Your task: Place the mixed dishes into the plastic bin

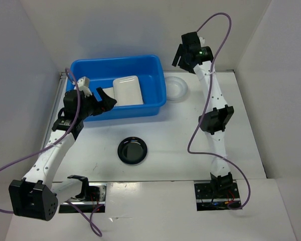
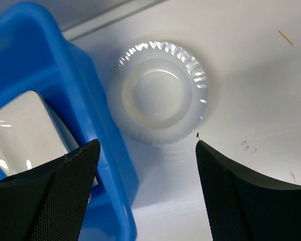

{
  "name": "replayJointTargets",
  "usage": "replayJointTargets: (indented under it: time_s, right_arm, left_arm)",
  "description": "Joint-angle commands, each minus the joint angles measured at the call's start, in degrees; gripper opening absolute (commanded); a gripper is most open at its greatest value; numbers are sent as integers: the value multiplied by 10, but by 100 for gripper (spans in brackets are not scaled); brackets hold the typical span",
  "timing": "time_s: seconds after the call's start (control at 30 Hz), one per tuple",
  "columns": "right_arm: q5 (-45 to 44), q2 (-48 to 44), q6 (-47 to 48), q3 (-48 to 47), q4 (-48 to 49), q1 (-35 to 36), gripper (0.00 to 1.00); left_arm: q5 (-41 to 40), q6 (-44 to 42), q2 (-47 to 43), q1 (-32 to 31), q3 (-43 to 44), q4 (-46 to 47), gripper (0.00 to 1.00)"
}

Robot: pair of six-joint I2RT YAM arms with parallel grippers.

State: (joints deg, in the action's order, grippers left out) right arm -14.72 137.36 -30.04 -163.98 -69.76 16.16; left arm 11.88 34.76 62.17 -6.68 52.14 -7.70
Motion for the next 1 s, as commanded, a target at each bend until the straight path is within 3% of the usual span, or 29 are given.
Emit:
replayJointTargets:
  time_s: [0.0, 0.03, 0.07, 0.1, 0.13, 0.17, 0.27, 0.47, 0.77, 0.97]
  right_arm:
    - [-44, -93, -12, 59, -20, 4, 82]
    - [-50, -123, -7, 99, -5, 4, 82]
    - [-51, -165, -7, 238, 25, 4, 83]
    - [-37, -216, 2, 330, 136, -4, 83]
    - [-6, -331, 2, 422, 196, -15, 83]
    - [32, -377, -8, 562, 244, -50, 83]
    - [71, -450, -18, 680, 287, -87, 83]
    - [116, -463, -22, 802, 375, -130, 86]
    - [216, -414, -133, 955, 570, -184, 86]
    - [265, -352, -178, 987, 708, -184, 86]
  left_arm:
    - [-1, 1, 5, 3, -5, 36, 100]
    - [-1, 1, 5, 3, -5, 36, 100]
    - [-1, 1, 5, 3, -5, 36, 100]
    - [-1, 1, 10, 3, -5, 36, 100]
    - [-1, 1, 10, 3, -5, 36, 100]
    - [-1, 1, 10, 3, -5, 36, 100]
    - [-1, 1, 23, 3, -5, 42, 100]
    - [10, 7, 34, 3, 1, 42, 100]
    - [10, 7, 34, 8, -5, 37, 100]
    - [10, 7, 34, 8, -5, 37, 100]
